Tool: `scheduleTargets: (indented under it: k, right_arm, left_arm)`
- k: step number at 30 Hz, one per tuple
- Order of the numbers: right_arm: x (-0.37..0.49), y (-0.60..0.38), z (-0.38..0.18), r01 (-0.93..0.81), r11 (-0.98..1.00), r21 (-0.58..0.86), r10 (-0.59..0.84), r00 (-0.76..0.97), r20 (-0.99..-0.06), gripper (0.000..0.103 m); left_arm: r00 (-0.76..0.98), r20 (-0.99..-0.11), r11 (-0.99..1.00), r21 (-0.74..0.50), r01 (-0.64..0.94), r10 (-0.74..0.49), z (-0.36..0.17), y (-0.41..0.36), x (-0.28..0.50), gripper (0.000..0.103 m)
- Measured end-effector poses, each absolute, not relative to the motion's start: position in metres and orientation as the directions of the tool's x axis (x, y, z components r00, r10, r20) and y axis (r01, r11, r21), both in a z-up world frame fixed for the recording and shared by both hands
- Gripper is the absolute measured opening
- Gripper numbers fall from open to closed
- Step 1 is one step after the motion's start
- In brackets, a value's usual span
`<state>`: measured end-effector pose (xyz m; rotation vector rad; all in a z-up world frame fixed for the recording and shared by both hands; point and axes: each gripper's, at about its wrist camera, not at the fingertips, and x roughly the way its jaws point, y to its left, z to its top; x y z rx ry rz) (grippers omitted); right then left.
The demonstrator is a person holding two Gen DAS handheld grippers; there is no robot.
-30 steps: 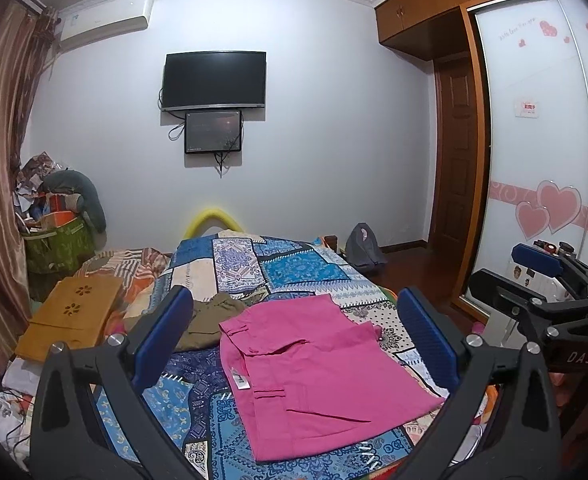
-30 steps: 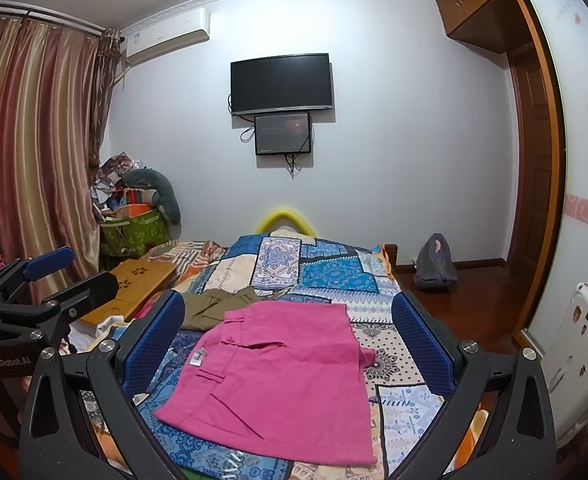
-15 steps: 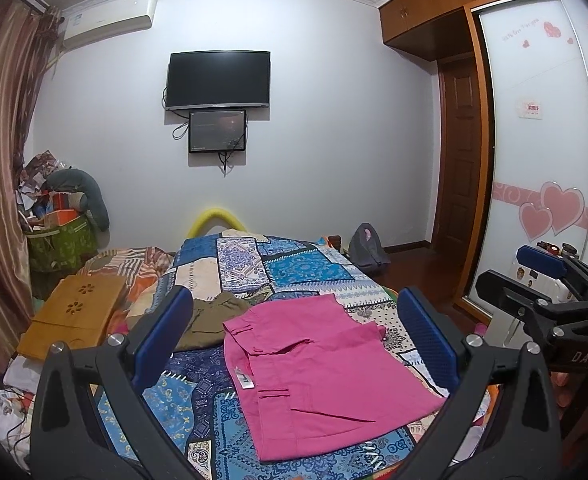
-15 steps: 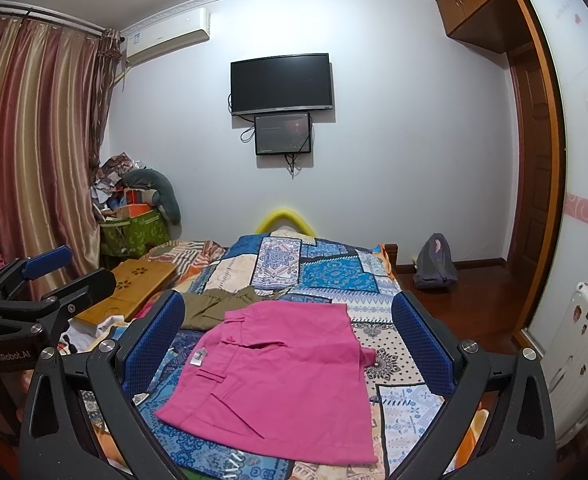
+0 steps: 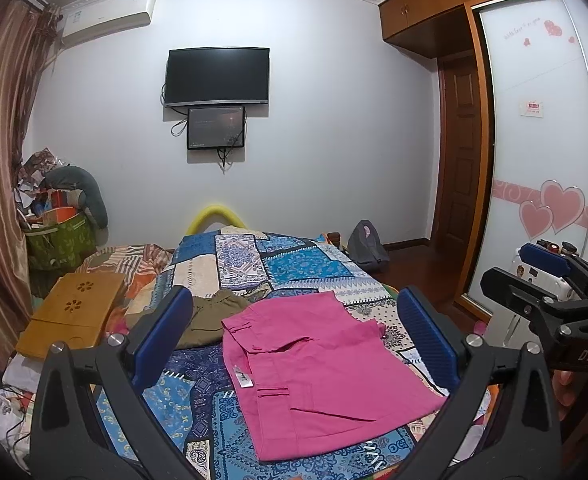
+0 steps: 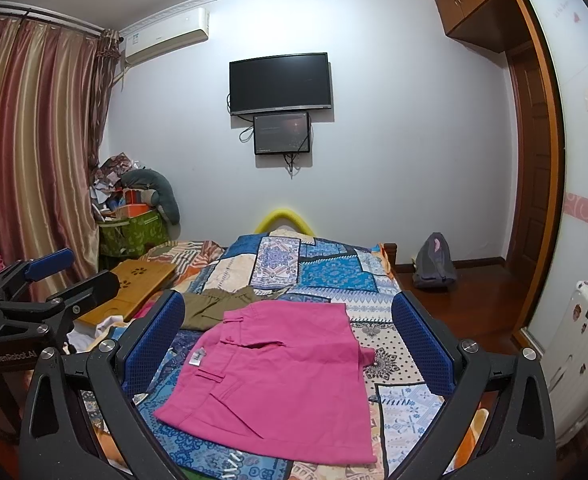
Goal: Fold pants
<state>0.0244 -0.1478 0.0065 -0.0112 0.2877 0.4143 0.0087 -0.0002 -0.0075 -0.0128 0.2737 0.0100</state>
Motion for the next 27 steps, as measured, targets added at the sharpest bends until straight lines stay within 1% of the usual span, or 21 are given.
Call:
scheduleTargets:
  k: [10, 19, 24, 27]
  right_arm:
    - [0.027, -0.148, 0.003, -0.397, 0.916, 0.054, 0.395, 0.873, -0.286, 0.103]
    - [0.032, -0.148, 0.0, -0.39, 0.919, 0.056, 0.388, 0.871, -0.302, 0.103]
    - [0.041, -0.148, -0.009, -0.376, 0.925, 0.051, 0.373, 0.873, -0.314, 0.103]
    - [0.052, -0.146, -0.016, -0.359, 0.933, 0.021, 0.346, 0.88, -0.325, 0.103]
  left_arm:
    - [0.962, -0.272, 1.0, -0.012, -0.011, 0.007, -0.008, -0.001, 0.011, 0.103]
    - [0.957, -0.29, 1.0, -0.021, -0.023, 0.016, -0.011, 0.002, 0.022, 0.103]
    - [0.948, -0.313, 0.998, -0.023, -0.058, 0.048, -0.017, 0.007, 0.034, 0.103]
    - [0.938, -0.34, 0.997, -0.013, -0.072, 0.064, -0.025, 0.013, 0.048, 0.103]
